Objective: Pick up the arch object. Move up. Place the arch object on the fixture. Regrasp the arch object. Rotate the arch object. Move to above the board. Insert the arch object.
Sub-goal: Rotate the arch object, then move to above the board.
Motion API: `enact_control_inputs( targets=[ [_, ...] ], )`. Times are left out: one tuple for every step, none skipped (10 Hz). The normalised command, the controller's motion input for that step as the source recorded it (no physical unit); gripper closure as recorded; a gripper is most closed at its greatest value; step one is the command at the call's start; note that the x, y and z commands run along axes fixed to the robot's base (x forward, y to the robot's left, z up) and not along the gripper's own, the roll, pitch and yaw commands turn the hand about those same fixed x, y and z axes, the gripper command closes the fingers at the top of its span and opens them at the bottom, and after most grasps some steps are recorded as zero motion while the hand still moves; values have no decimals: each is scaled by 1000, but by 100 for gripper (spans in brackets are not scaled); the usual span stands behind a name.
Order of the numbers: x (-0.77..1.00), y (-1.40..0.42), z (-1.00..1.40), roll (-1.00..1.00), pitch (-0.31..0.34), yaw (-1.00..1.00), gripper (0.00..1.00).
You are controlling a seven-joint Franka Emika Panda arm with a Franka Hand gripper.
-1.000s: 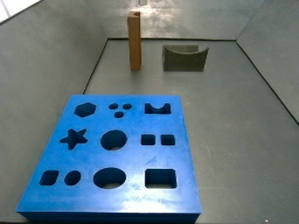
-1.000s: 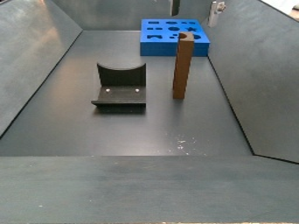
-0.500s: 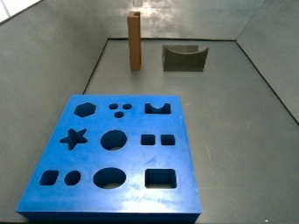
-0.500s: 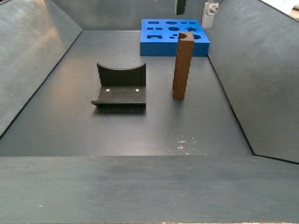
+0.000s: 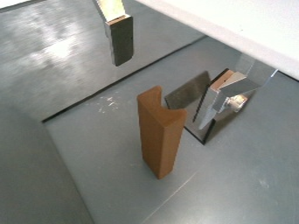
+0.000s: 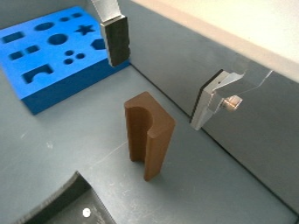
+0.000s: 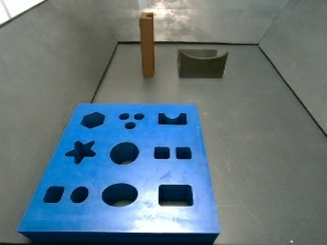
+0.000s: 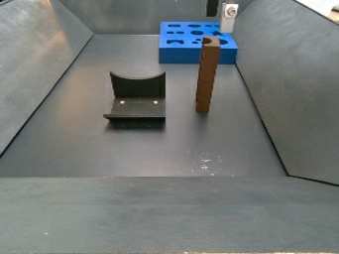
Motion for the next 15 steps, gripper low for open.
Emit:
enact_control_inputs(
  targets=[
    [23, 12, -10, -105, 52, -336, 0],
    [23, 12, -8, -105, 51, -203, 0],
    [0, 0, -1000, -105, 50, -111, 0],
    [12, 2, -1000, -102, 35, -76, 0],
    [27, 6, -1000, -94, 0, -60, 0],
    [21, 13, -962, -80, -27, -49, 0],
    [13, 17, -802, -69, -44, -46, 0],
    [5, 21, -588, -56, -57, -46, 0],
    [6, 23, -482, -49, -61, -45, 0],
    [9, 26, -277, -39, -62, -43, 0],
    [0, 0, 0, -32, -57, -43, 100],
    [128, -37, 1000, -120, 206, 164, 100],
    [127, -38, 1000, -121, 211, 164, 100],
    [121, -37, 1000, -123, 213, 132, 100],
    [117, -34, 1000, -126, 183, 94, 100]
  ],
)
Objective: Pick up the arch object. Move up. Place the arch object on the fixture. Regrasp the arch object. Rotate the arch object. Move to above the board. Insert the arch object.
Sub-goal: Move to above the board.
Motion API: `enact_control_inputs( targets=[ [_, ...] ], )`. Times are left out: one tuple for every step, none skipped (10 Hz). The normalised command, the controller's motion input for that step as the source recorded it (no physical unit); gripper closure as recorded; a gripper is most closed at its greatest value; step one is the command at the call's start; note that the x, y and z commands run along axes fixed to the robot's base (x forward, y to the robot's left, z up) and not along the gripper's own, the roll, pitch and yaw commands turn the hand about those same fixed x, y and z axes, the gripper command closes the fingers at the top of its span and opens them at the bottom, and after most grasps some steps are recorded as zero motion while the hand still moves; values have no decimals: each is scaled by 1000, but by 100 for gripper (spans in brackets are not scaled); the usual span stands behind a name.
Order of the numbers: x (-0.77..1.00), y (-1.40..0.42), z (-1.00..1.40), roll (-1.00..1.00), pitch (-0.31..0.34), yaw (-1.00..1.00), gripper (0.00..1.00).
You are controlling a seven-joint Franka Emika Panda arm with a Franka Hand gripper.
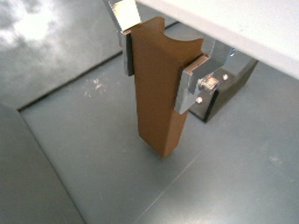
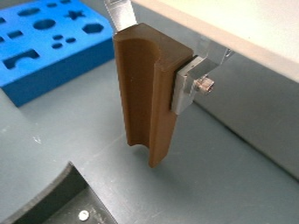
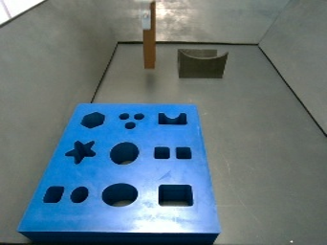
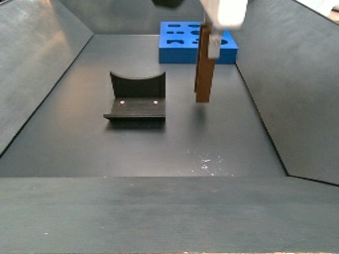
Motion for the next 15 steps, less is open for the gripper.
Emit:
enact_control_inputs(
  targets=[
    [111, -33, 1000, -128, 148, 62, 100],
    [102, -31, 1000, -124, 112, 37, 100],
    [97, -28, 1000, -114, 95, 21, 100],
    [93, -27, 1000, -112, 92, 14, 100],
    [87, -26, 1000, -110, 90, 7, 100],
    [82, -25, 1000, -110, 87, 5, 100],
    [76, -23, 1000, -111, 86, 4, 100],
    [69, -22, 1000, -112, 82, 2, 100],
    [60, -20, 1000, -112, 81, 0, 100],
    [53, -18, 958, -113, 79, -1, 100],
    [44, -15, 849, -115, 81, -1, 100],
    [25, -9, 586, -117, 82, -3, 100],
    [17, -8, 486, -118, 81, -3, 100],
    [11, -5, 273, -120, 78, -5, 100],
    [49, -1000, 74, 12, 11, 1000, 100]
  ],
)
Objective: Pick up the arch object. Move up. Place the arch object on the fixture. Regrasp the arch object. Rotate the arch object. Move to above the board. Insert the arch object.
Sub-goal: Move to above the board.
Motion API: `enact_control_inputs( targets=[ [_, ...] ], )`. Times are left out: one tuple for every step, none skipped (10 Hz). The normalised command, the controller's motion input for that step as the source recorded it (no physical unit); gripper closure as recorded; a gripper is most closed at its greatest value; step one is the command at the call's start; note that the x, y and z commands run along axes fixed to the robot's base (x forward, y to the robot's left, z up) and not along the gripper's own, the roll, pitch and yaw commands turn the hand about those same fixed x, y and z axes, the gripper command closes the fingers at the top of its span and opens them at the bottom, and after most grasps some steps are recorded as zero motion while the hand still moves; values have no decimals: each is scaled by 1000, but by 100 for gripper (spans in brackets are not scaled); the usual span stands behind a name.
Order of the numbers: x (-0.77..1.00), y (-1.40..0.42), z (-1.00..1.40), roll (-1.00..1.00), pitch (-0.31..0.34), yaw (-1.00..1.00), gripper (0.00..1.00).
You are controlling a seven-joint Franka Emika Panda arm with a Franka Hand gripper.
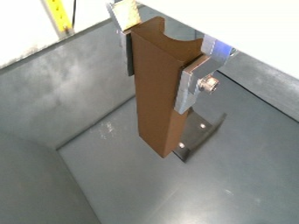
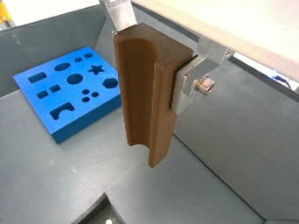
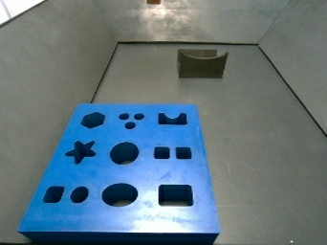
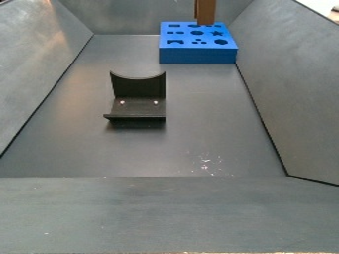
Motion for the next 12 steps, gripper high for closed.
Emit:
enact_control_inputs(
  targets=[
    [52, -1000, 46, 25, 10, 1000, 100],
    [52, -1000, 52, 32, 10, 1000, 100],
    [54, -1000, 55, 27, 11, 1000, 100],
    [59, -1000, 55, 30, 14, 1000, 100],
    [68, -1000, 55, 33, 17, 1000, 100],
    [76, -1000, 53, 31, 19, 1000, 100],
    [107, -1000, 50, 37, 26, 1000, 100],
    [121, -1000, 50, 39, 29, 1000, 100],
    [136, -825, 41, 41, 36, 1000, 100],
    [119, -580, 29, 47, 42, 1000, 100],
    [95, -307, 21, 56, 50, 1000, 100],
    [84, -217, 17, 61, 54, 1000, 100]
  ],
)
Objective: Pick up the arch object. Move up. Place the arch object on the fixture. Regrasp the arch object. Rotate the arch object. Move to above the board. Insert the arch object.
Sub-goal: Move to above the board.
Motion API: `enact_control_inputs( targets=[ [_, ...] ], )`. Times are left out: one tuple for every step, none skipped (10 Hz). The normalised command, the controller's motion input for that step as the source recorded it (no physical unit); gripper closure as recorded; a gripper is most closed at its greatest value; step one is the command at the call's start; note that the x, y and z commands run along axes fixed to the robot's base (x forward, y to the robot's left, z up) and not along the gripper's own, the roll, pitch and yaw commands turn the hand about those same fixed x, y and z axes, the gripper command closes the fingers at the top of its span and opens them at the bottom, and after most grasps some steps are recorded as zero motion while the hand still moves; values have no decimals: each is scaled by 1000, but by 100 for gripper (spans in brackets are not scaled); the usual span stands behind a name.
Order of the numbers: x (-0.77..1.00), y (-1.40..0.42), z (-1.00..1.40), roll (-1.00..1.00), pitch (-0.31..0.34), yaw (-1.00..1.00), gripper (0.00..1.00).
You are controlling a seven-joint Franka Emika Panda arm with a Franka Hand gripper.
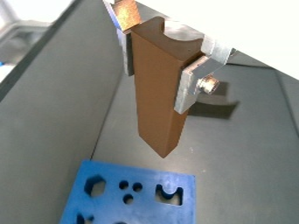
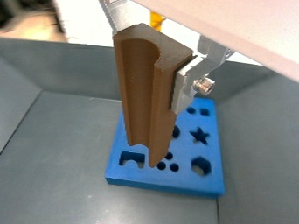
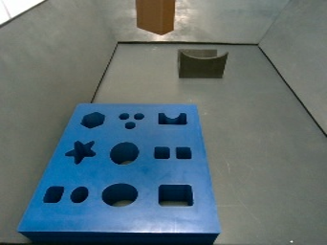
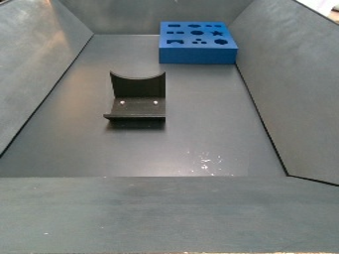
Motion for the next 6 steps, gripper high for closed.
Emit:
enact_control_inputs(
  targets=[
    [71, -128, 14, 74, 63, 1000, 100],
    [68, -82, 8, 86, 73, 1000, 100],
    [70, -44, 10, 107, 89, 1000, 100],
    [69, -41, 9, 119, 99, 1000, 100],
    [70, -37, 12, 173, 142, 1000, 100],
    [72, -35, 13, 175, 142, 832, 100]
  ],
)
